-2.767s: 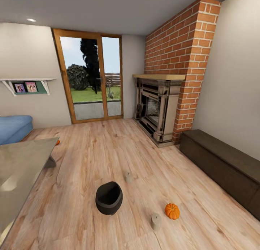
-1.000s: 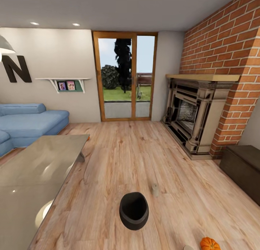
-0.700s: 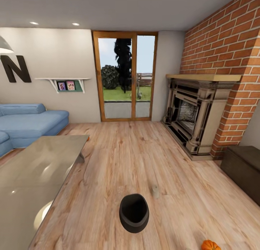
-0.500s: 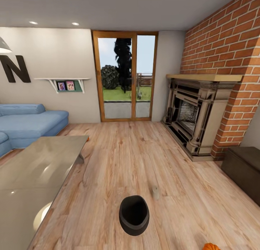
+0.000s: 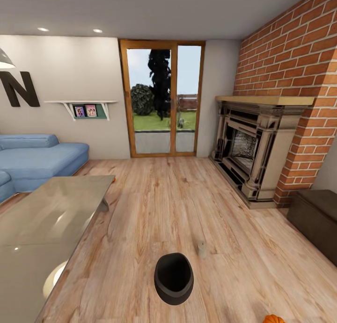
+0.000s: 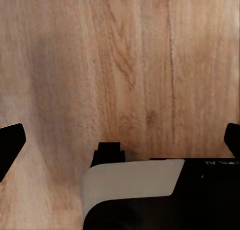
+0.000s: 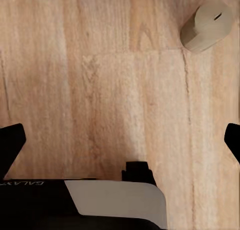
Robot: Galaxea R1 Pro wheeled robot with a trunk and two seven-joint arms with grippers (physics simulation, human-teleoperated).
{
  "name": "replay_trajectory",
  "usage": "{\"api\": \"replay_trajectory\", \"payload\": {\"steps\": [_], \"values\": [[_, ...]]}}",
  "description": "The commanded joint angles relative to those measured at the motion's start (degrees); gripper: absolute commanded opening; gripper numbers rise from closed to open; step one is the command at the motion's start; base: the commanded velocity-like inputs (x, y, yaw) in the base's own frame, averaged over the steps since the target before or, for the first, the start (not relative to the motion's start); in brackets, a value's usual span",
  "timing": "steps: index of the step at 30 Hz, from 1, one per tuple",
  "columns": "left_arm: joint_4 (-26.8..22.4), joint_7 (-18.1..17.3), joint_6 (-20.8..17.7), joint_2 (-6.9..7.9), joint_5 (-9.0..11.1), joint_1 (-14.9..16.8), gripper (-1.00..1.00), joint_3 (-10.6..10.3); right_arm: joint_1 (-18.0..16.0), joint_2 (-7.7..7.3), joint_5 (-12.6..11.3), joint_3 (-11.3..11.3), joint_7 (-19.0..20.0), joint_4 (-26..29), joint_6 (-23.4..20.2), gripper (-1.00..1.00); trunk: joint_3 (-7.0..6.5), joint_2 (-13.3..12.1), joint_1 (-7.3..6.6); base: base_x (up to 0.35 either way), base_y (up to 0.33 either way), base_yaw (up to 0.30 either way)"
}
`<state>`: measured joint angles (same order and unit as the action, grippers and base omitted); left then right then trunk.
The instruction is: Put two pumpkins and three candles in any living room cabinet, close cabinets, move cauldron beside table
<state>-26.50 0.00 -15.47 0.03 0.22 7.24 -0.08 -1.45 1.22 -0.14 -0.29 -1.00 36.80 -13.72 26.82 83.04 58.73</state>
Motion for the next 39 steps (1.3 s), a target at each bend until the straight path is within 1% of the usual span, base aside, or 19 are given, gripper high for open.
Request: {"api": "replay_trajectory", "payload": {"steps": [1,4,5,6,7,9,10,11,12,14,16,18,20,24,29,34,39], "values": [[-2.4,0.0,-1.6,-0.02,0.0,0.2,1.00,0.0,-0.7,0.06,0.0,0.0,-0.1,1.2,-1.6,1.00,0.09,0.0,0.00,0.000,0.000,0.000],[-6.8,0.2,-4.6,-0.21,-0.2,1.8,1.00,0.1,-2.9,0.12,0.0,-0.1,-0.2,3.1,-3.9,1.00,0.09,0.0,0.00,0.000,0.000,0.000],[-7.9,0.8,-6.5,-0.46,-0.3,3.8,1.00,0.1,-4.4,0.14,0.0,-0.2,-0.2,3.8,-4.8,1.00,0.09,0.0,0.00,0.000,0.000,0.000],[-7.7,1.3,-7.4,-0.64,-0.4,5.0,1.00,0.1,-5.1,0.15,0.0,-0.2,-0.2,4.1,-5.1,1.00,0.09,0.0,0.00,0.000,0.000,0.000],[-6.3,2.8,-8.8,-0.98,-0.4,7.6,1.00,0.1,-6.5,0.15,0.0,-0.2,-0.2,4.4,-5.6,1.00,0.09,0.0,0.00,0.000,0.000,0.000],[-3.9,4.1,-9.7,-1.40,-0.3,10.5,1.00,0.2,-7.7,0.13,0.0,-0.2,-0.2,4.6,-5.9,1.00,0.09,0.0,0.00,0.000,0.000,0.000],[-0.9,4.9,-10.2,-1.74,-0.3,13.4,1.00,0.2,-8.6,0.12,0.0,-0.3,-0.2,4.6,-6.1,1.00,0.09,0.0,0.00,0.000,0.000,0.000],[0.6,5.3,-10.3,-1.88,-0.2,14.6,1.00,0.2,-8.9,0.12,0.0,-0.3,-0.2,4.6,-6.2,1.00,0.09,0.0,0.00,0.000,0.000,0.000],[3.2,5.7,-10.4,-2.06,0.0,16.4,1.00,0.3,-9.4,0.11,0.0,-0.3,-0.3,4.6,-6.3,1.00,0.09,0.0,0.00,0.000,0.000,0.000],[5.5,6.0,-10.1,-2.23,0.5,17.9,1.00,0.3,-9.8,0.16,0.0,-0.2,-0.8,4.6,-6.4,1.00,0.09,0.0,0.00,0.000,0.000,0.000],[6.4,6.2,-8.1,-2.23,1.4,18.5,1.00,0.3,-10.0,0.25,0.0,-0.1,-1.6,4.6,-6.4,1.00,0.09,0.0,0.00,0.000,0.000,0.000],[7.3,7.1,-3.4,-2.37,2.5,19.1,1.00,0.2,-10.2,0.59,-0.1,0.0,-3.2,4.3,-6.4,1.00,0.09,0.0,0.00,0.000,0.000,0.000],[7.6,8.2,-1.7,-2.56,2.8,19.3,1.00,0.2,-10.2,0.74,-0.1,0.0,-3.7,4.2,-6.3,1.00,0.09,0.0,0.00,0.000,0.000,0.000],[7.8,9.0,0.0,-2.63,3.1,19.5,1.00,0.2,-10.2,0.90,-0.1,0.0,-4.0,4.2,-6.0,1.00,0.09,0.0,0.00,0.093,0.000,0.000],[8.0,9.3,2.6,-2.58,3.2,19.5,1.00,0.2,-10.2,0.92,-0.1,0.0,-4.3,4.2,-5.0,1.00,0.09,0.0,0.00,0.276,0.000,0.000],[8.1,9.3,3.3,-2.58,3.2,19.5,1.00,0.2,-10.2,0.95,0.0,0.1,-4.4,4.1,-3.4,1.00,0.09,0.0,0.00,0.318,0.000,0.000],[8.0,9.2,3.6,-2.60,3.2,19.5,1.00,0.2,-10.2,0.94,0.0,0.1,-4.4,4.0,-2.9,1.00,0.09,0.0,0.00,0.285,0.000,0.000]]}}
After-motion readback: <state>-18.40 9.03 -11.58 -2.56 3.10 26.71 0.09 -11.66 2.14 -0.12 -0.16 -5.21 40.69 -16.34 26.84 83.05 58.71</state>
